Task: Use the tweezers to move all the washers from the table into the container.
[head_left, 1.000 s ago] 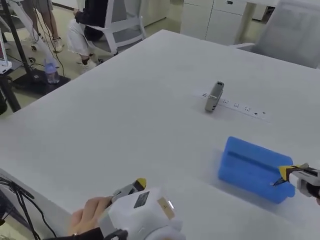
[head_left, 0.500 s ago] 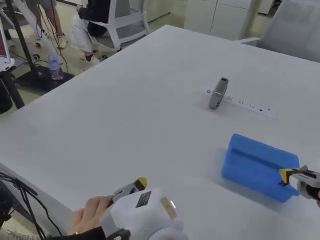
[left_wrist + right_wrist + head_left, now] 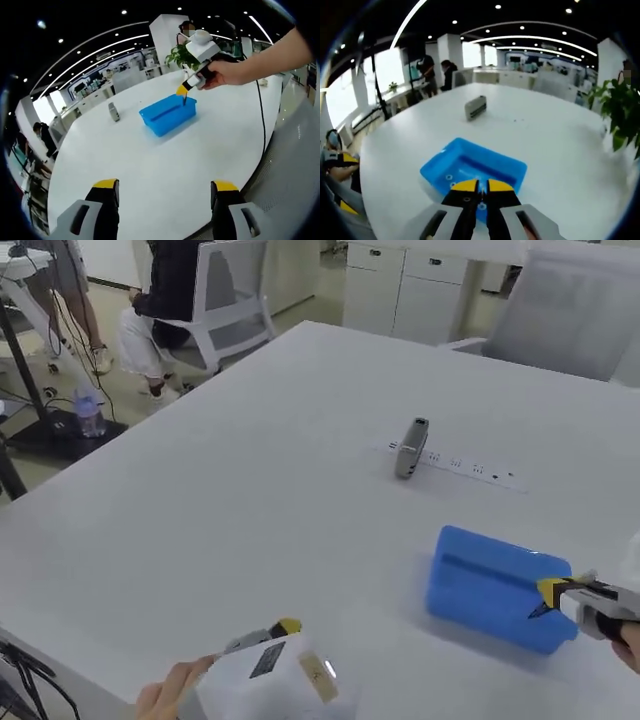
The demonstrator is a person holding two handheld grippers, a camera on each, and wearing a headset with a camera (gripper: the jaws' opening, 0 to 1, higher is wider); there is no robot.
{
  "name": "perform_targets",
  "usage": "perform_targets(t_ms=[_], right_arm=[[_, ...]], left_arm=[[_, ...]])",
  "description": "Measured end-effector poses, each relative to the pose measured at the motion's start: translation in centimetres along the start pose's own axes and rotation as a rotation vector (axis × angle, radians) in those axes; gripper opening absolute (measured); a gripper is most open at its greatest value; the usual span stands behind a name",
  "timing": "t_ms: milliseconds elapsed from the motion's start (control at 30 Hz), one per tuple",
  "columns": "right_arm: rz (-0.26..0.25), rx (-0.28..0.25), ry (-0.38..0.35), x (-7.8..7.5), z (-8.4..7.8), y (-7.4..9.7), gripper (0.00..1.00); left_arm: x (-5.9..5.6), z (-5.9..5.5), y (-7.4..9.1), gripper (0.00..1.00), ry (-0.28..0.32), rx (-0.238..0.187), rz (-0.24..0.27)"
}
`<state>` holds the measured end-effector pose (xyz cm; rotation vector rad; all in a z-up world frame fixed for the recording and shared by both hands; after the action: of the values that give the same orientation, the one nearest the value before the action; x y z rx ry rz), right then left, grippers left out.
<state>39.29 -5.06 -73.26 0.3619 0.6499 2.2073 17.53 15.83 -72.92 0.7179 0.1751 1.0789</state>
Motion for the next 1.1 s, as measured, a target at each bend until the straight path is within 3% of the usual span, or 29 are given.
perform_targets(t_ms=[100, 133, 267, 367, 533, 633, 700, 800, 867, 967, 1100], right_arm=[[0.018, -0.039, 0.009, 1.0, 0.4, 1.5, 0.02], [0.023, -0.053, 0.013, 1.3, 0.5, 2.0, 0.02], [0.062, -0.093, 0.020, 2.4, 1.3, 3.9, 0.02], [0.094, -0.118, 0.024, 3.6, 1.6, 5.2, 0.02], [0.177, -0.106, 0.055, 5.7, 1.1, 6.5, 0.02], [0.226, -0.087, 0.093, 6.8, 0.5, 7.2, 0.02], [0.222, -0.088, 0.091, 7.5, 0.2, 7.8, 0.02], [0.250, -0.079, 0.097, 8.1, -0.4, 8.4, 0.02], [0.274, -0.066, 0.117, 8.6, -0.8, 8.8, 0.02], [0.368, -0.013, 0.170, 10.2, -1.5, 9.4, 0.02], [0.398, 0.012, 0.260, 11.4, -2.0, 9.8, 0.02]], left_arm=[[0.4, 1.9, 0.2, 0.69, 0.049, -0.069, -0.043], [0.7, 2.4, 0.3, 0.68, 0.049, -0.073, -0.047], [1.5, 4.4, 0.7, 0.62, 0.020, -0.103, -0.066], [1.6, 6.1, 0.8, 0.55, 0.028, -0.144, -0.124], [1.4, 8.0, 0.8, 0.43, -0.015, -0.181, -0.173], [0.7, 9.3, 0.7, 0.40, 0.006, -0.231, -0.252], [-0.1, 10.1, 0.8, 0.38, 0.020, -0.257, -0.319], [-0.6, 10.5, 0.3, 0.35, -0.064, -0.240, -0.341], [-1.0, 11.0, 0.3, 0.30, -0.069, -0.257, -0.362], [-1.6, 12.0, 0.3, 0.21, -0.088, -0.270, -0.427], [-2.9, 13.2, 0.2, 0.15, -0.129, -0.292, -0.526]])
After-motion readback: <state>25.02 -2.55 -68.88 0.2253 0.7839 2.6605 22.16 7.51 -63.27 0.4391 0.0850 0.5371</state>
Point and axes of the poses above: the centre of the closed fingertips' face, and the gripper's own axes: y roughly backward along the fingers, x roughly to its left, z roughly out of its top, the point moved 7 cm from there along y, roughly backward along the fingers, and after that the axes turned 1 degree about -x, right-handed, at the moved point
